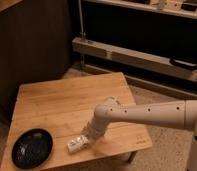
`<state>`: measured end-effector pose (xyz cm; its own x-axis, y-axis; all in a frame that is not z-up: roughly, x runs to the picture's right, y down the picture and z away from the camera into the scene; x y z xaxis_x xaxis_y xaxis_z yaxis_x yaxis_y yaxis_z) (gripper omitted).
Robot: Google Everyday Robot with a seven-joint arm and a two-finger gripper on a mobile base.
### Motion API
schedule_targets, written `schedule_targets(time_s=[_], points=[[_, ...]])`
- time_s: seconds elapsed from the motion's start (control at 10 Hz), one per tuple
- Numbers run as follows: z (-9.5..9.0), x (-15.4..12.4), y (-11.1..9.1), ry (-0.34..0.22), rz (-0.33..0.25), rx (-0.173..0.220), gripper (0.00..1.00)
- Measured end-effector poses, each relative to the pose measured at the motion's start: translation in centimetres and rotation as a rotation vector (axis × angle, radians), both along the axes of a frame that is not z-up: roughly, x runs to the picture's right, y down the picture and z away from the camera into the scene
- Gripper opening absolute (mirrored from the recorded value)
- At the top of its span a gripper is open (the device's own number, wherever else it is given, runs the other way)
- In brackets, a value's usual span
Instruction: Place the bottle in the ceramic bowl
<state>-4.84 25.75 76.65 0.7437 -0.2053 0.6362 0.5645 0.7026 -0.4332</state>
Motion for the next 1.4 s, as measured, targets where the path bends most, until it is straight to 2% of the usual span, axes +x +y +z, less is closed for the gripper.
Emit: schedule_targets(time_s=[0.1, 0.2, 0.6, 0.7, 0.8, 1.0, 1.1, 1.2, 1.4], points=[[0.5, 0.0, 0.0, 0.002, 0.001, -0.01, 0.64], [1.1, 0.0, 0.0, 0.005, 0.0, -0.022, 0.6], [3.0, -2.0, -0.5, -0.036, -0.014, -0.126, 0.19], [3.0, -2.0, -0.2, -0.038, -0.02, -0.126, 0.08], [3.0, -2.0, -0.3, -0.037, -0.02, -0.125, 0.02], [3.0, -2.0, -0.6, -0.04, -0.026, -0.126, 0.0], [2.7, -2.5, -1.0, -0.049, -0.032, -0.141, 0.0], [1.6, -4.2, -2.4, -0.063, -0.048, -0.15, 0.0], [-0.8, -6.7, -5.4, -0.059, -0.09, -0.164, 0.0]])
